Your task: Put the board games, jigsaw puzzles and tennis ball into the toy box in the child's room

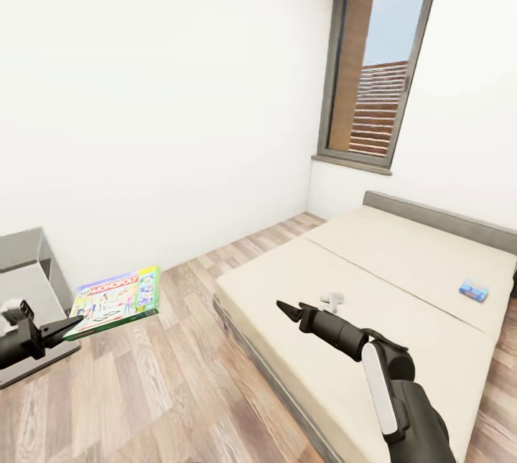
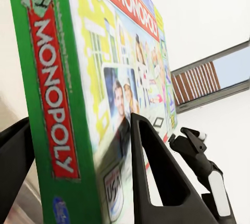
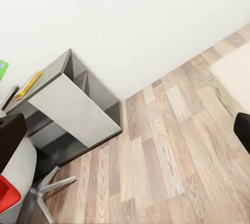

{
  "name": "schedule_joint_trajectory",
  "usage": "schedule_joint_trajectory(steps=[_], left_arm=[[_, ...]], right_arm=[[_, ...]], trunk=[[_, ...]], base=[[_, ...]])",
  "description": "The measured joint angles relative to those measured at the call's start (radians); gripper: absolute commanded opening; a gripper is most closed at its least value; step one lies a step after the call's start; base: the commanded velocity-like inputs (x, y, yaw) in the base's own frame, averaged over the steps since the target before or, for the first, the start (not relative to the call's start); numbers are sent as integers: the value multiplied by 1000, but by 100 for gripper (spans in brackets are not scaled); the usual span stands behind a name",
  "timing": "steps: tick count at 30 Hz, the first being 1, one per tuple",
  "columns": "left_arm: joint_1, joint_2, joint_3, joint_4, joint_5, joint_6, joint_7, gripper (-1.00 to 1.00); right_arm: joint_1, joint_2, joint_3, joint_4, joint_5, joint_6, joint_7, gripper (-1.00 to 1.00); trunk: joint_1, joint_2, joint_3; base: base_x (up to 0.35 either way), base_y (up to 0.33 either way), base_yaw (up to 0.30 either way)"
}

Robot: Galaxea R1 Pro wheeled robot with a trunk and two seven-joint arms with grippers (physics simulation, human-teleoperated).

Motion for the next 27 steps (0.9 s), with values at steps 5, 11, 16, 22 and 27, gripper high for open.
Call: schedule_joint_trajectory(steps=[5, 11, 16, 22, 27], left_arm=[[0, 0, 0, 0, 0, 0, 0, -100], [0, 0, 0, 0, 0, 0, 1, -100], [0, 0, 0, 0, 0, -1, 1, -100], [0, 0, 0, 0, 0, -2, 2, -100], [0, 0, 0, 0, 0, -2, 1, -100]], right_arm=[[0, 0, 4, 2, 0, -6, 0, 100], [0, 0, 4, 2, 0, -7, 0, 100], [0, 0, 4, 2, 0, -7, 0, 100], [0, 0, 4, 2, 0, -7, 0, 100], [0, 0, 4, 2, 0, -7, 0, 100]], trunk=[[-19, 35, 19], [-42, 77, 41], [-61, 112, 60], [-84, 154, 82], [-104, 189, 101]], base=[[0, 0, 283], [0, 0, 283], [0, 0, 283], [0, 0, 283], [0, 0, 283]])
